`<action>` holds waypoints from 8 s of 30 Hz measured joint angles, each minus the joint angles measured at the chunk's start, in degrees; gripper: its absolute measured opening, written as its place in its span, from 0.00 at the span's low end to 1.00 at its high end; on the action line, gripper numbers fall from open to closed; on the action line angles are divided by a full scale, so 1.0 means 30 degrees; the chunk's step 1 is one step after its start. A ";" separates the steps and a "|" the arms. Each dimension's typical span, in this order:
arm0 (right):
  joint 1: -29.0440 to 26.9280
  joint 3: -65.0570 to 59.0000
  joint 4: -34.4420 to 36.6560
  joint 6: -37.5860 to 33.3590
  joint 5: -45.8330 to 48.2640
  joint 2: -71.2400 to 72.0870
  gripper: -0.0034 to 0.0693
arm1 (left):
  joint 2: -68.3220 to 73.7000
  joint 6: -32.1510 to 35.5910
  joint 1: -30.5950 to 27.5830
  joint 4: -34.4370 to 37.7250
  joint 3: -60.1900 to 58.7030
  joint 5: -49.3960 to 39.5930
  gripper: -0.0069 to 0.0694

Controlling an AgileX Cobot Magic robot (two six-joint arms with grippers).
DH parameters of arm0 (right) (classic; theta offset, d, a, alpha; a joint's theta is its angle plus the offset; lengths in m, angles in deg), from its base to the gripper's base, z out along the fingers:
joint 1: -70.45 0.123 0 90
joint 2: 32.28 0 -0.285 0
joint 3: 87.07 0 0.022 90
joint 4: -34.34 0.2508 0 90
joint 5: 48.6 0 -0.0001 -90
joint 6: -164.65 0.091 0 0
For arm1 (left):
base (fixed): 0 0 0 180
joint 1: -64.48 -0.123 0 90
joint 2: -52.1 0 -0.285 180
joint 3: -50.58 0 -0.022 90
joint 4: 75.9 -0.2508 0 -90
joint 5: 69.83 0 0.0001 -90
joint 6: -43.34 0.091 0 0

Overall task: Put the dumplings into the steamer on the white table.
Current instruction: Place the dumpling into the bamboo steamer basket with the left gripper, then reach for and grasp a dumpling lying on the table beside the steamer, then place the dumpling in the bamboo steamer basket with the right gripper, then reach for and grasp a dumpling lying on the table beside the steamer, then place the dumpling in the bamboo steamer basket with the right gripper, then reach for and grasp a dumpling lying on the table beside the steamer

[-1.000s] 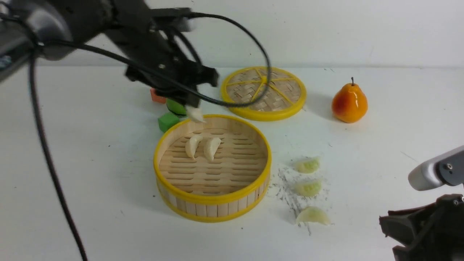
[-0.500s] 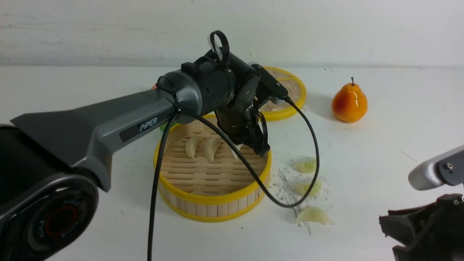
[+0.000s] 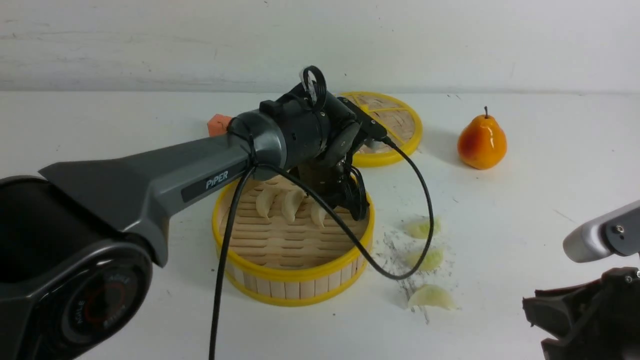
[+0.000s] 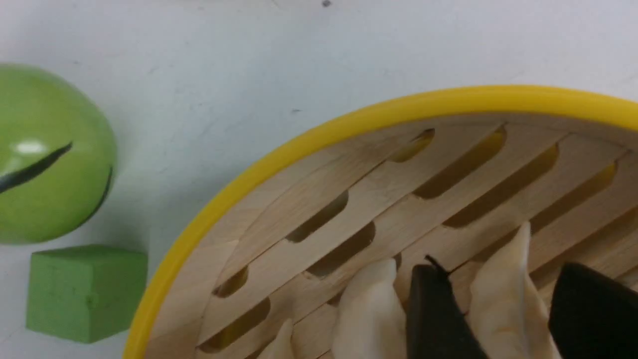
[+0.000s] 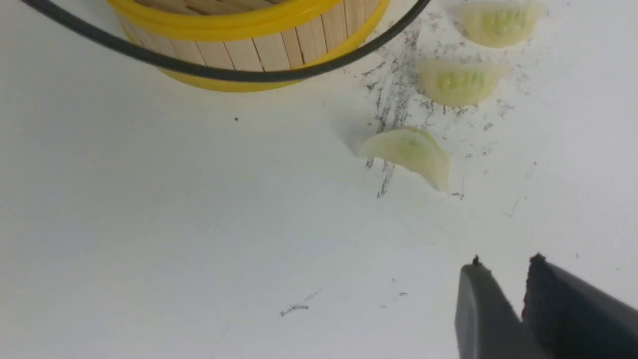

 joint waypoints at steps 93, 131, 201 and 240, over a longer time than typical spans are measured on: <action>0.6554 2.7626 -0.3802 0.9640 0.7896 -2.5421 0.33 | -4.0865 -0.4260 -0.0002 -0.1113 -2.9572 0.1188 0.07; -0.1605 2.0843 -0.2666 -1.1641 1.3735 -2.0288 0.63 | -4.0865 -0.4260 -0.0002 -0.0515 -2.9572 0.1483 0.10; 0.1785 3.2615 -0.2683 -0.2103 1.6117 -2.2513 0.71 | -4.0865 -0.4260 -0.0002 -0.0851 -2.9579 0.1203 0.13; -0.2025 2.6276 -0.2261 -0.6733 1.4386 -2.5505 0.32 | -4.0865 -0.4260 -0.0002 -0.1052 -2.9579 0.1203 0.14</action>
